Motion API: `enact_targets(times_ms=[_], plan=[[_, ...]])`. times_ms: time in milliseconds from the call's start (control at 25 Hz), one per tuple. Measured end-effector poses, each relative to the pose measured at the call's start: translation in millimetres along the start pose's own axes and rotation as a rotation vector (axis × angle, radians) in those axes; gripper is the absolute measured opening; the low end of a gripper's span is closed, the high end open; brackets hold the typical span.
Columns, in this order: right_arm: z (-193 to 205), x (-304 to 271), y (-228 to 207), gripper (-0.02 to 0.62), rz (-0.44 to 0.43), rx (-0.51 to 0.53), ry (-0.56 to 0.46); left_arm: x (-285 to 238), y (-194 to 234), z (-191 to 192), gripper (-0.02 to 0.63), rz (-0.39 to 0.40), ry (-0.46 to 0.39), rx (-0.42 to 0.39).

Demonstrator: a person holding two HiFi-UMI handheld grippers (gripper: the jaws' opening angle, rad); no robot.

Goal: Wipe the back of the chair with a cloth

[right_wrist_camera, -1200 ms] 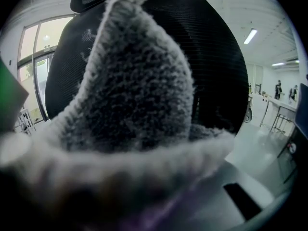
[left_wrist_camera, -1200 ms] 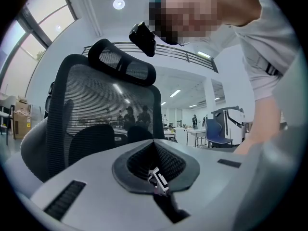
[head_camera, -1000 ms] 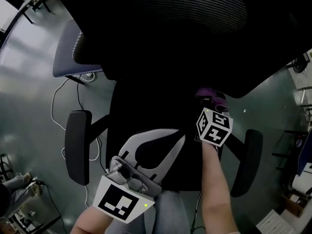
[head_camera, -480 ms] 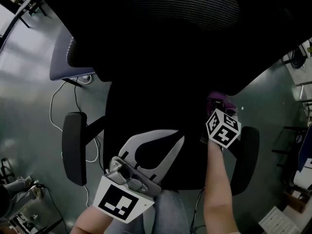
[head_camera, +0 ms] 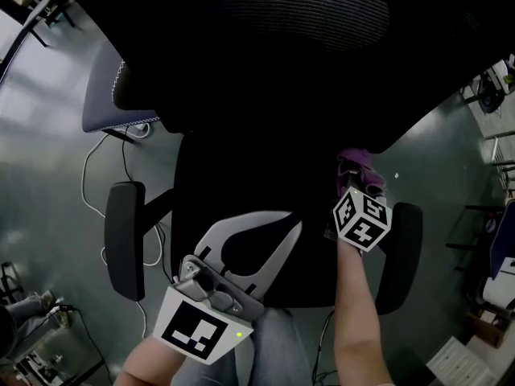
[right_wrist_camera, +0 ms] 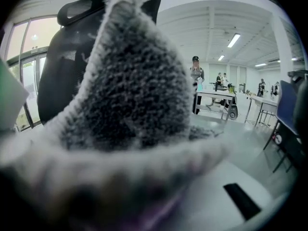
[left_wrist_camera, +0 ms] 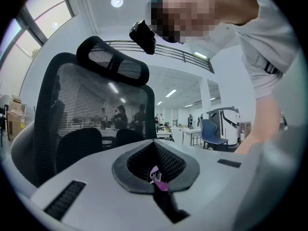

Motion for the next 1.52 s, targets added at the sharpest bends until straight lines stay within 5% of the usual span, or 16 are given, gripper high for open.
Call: enact_targets(times_ms=[400,920,1520], plan=[[-61.3,83.8,48.7,0.075,-0.195,0.052,-0.093,16.6,-9.6,-35.9,0.011,-0.018,0.002,0.016],[-169.6,235.2,95.8,0.074,-0.431,0.054,-0.216,39.3,-26.6,-131.6,0.011,-0.065,-0.033,-0.034],[-248.8,381.5,116.7,0.074,-0.567,0.121,-0.411,67.6,-54.7,-216.9,0.011,-0.064,-0.112,-0.042]])
Point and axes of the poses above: the fingertips, and each gripper's own axes: x backward along the fingers, y to its left, z out of its underside, the point moved 3 cm from there along x, backward along the fingers, and after that the axes turned 2 degrees about y, right-handed, at the moved point
